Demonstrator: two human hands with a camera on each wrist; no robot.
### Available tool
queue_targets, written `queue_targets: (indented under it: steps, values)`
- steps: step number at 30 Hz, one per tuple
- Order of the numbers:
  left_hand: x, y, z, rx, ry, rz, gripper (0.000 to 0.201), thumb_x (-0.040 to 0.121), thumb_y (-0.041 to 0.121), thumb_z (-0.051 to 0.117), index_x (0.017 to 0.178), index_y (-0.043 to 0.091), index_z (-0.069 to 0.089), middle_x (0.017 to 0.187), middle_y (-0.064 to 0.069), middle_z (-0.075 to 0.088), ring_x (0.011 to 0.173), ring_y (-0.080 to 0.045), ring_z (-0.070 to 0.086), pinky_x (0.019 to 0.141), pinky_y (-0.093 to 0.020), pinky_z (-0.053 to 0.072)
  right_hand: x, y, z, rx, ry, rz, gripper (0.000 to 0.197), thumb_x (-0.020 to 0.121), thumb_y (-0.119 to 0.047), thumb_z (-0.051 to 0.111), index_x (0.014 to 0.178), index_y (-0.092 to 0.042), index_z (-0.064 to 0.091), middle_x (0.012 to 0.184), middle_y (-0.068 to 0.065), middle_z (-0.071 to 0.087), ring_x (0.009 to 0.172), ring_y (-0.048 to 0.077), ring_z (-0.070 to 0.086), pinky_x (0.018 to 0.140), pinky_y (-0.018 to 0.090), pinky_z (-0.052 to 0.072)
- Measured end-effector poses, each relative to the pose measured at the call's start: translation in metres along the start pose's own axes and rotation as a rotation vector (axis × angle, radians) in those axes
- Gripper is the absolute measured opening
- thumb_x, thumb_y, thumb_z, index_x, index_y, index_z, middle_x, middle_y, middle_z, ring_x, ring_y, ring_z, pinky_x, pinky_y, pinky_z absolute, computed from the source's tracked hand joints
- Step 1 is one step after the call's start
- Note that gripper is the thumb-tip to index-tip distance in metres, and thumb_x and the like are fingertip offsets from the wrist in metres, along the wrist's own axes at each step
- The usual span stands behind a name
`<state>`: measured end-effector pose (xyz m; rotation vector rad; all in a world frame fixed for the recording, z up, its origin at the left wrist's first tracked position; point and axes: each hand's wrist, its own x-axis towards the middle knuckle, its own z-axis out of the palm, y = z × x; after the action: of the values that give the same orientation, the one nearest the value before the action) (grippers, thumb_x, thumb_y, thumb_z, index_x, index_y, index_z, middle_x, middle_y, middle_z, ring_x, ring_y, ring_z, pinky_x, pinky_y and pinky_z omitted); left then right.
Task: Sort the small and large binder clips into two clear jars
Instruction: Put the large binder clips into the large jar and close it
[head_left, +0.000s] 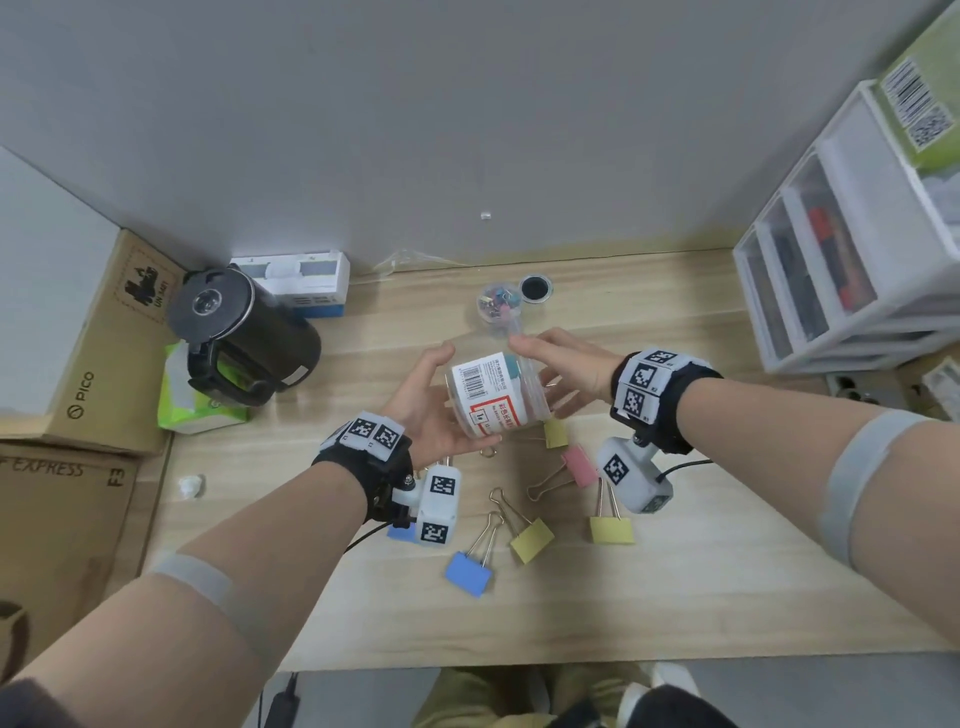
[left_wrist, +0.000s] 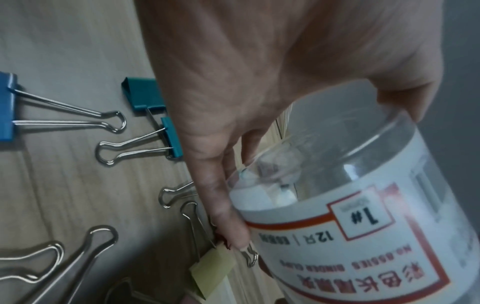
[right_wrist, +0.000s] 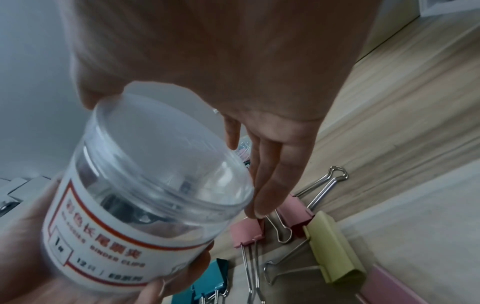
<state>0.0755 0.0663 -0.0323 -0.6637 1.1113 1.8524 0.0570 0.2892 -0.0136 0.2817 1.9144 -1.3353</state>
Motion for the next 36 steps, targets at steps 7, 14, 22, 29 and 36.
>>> queue_targets:
  steps: [7,14,22,29,36]
  values:
    - [-0.011,-0.005,0.008,0.031,0.047,-0.083,0.083,0.084,0.074,0.042,0.125,0.005,0.062,0.12,-0.027,0.061,0.105,-0.042,0.058,0.073,-0.043,0.056,-0.008,0.008,0.008,-0.103,0.026,-0.172,0.085,0.077,-0.052,0.075,0.147,-0.034,0.028,0.12,0.006,0.054,0.095,0.014,0.062,0.077,0.03,0.055]
    - [-0.008,-0.021,-0.004,0.013,0.145,-0.121,0.086,0.085,0.071,0.036,0.134,0.005,0.058,0.124,-0.028,0.06,0.115,-0.046,0.056,0.072,-0.045,0.057,-0.016,0.017,0.005,-0.537,0.049,-0.412,0.128,0.05,-0.057,0.087,0.151,-0.033,0.014,0.144,0.002,0.033,0.125,0.022,0.047,0.104,0.043,0.045]
    - [-0.016,-0.037,-0.019,-0.103,0.207,-0.038,0.078,0.083,0.061,0.039,0.136,0.007,0.058,0.132,-0.029,0.059,0.121,-0.046,0.057,0.084,-0.052,0.053,-0.021,0.063,-0.027,-0.991,0.326,0.029,0.122,0.045,-0.049,0.088,0.144,-0.029,0.019,0.137,0.012,0.035,0.118,0.037,0.049,0.086,0.05,0.053]
    - [-0.019,-0.054,-0.027,-0.252,0.181,-0.046,0.075,0.086,0.058,0.042,0.136,0.005,0.056,0.13,-0.031,0.06,0.119,-0.049,0.057,0.085,-0.055,0.054,-0.005,0.119,-0.021,-1.119,0.449,0.31,0.076,0.07,-0.021,0.079,0.133,-0.02,0.037,0.119,0.014,0.041,0.104,0.035,0.05,0.079,0.046,0.052]
    - [-0.014,-0.066,-0.035,-0.251,0.183,-0.077,0.074,0.085,0.058,0.041,0.137,0.007,0.056,0.133,-0.031,0.058,0.122,-0.051,0.055,0.101,-0.057,0.045,0.003,0.142,-0.013,-1.143,0.473,0.284,0.057,0.084,-0.025,0.062,0.134,-0.02,0.035,0.129,0.014,0.039,0.118,0.035,0.041,0.09,0.047,0.046]
